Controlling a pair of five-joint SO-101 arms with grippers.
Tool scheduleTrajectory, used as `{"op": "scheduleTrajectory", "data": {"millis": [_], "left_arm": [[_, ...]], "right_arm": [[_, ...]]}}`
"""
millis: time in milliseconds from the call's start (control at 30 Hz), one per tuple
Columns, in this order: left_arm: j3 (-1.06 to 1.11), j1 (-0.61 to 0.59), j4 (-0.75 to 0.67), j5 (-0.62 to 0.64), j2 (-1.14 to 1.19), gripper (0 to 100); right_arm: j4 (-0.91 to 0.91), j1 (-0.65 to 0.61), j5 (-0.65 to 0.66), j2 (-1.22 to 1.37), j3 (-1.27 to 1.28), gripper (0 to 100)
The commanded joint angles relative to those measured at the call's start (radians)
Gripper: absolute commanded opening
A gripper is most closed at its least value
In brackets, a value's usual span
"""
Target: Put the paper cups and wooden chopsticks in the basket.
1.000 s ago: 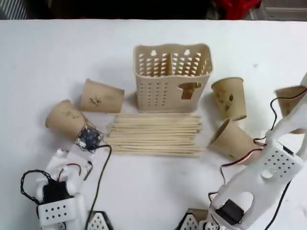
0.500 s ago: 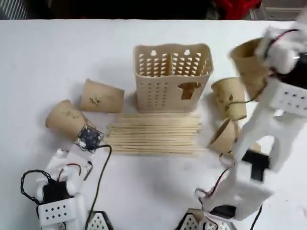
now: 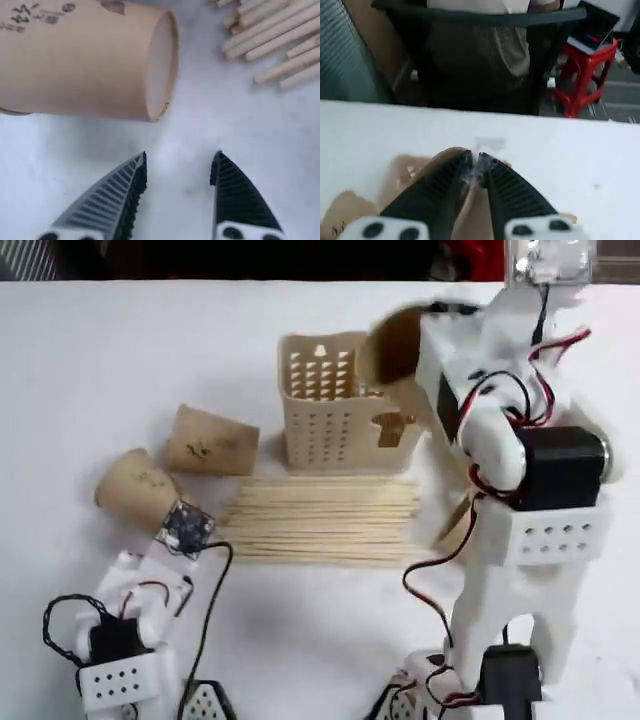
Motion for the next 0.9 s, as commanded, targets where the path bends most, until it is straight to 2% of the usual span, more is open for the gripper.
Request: {"op": "scheduleTrajectory", "data": {"millis": [0, 267, 667, 733, 867], "left_arm": [[-0.005, -0.007, 0.005, -0.009, 0.002, 21], [-0.005, -0.007, 0.005, -0.009, 0.002, 21], [-0.005, -0.007, 0.005, -0.009, 0.002, 21], [-0.005, -0.007, 0.005, -0.009, 0.002, 21], [-0.005, -0.007, 0.005, -0.009, 0.002, 21]], "right_arm": [[-0.15, -0.015, -0.077, 0.027, 0.0, 1.6], [-0.255, -0.013, -0.222, 0.209, 0.0, 1.6], [-0.268, -0.007, -0.304, 0.364, 0.0, 1.9], [-0.26, -0.007, -0.292, 0.374, 0.0, 4.3], [-0.206, -0.012, -0.249, 0.381, 0.0, 15.5]]}}
